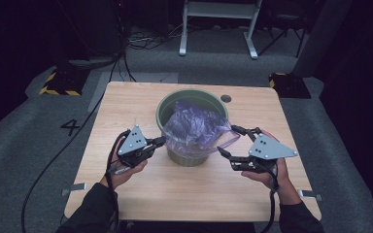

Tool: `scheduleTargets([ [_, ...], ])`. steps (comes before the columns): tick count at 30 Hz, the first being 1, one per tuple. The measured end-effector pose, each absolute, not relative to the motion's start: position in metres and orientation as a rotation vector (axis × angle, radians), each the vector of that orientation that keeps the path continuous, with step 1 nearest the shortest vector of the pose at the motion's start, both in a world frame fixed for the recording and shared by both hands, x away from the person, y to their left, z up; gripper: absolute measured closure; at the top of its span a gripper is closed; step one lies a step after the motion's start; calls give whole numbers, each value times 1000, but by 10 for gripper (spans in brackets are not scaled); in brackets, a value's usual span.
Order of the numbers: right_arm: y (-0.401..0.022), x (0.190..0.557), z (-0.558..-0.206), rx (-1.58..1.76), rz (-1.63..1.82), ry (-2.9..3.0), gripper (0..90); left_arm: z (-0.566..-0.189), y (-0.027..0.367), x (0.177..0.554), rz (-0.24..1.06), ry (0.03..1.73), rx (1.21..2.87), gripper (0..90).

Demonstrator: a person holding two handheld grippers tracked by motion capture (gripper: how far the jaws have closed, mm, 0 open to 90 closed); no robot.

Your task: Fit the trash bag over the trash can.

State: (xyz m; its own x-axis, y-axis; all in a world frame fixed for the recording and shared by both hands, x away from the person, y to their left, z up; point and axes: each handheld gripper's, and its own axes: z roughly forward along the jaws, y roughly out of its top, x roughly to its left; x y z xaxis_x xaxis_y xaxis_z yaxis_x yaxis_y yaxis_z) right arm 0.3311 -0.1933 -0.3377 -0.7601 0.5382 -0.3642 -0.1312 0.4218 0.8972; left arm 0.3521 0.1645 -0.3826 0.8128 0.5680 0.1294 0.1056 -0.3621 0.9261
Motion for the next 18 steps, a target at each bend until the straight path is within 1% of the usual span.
scheduleTargets([
  [5,-193,328,-332,346,1288,2014,259,-385,164,353,521,508,1912,899],
  [12,-217,335,-336,473,1311,1991,262,-390,164,353,510,510,1931,899],
  [16,-219,332,-334,443,1336,2002,252,-391,160,353,517,504,1940,899],
  [18,-217,329,-330,386,1420,2023,250,-390,160,353,516,505,1936,898],
])
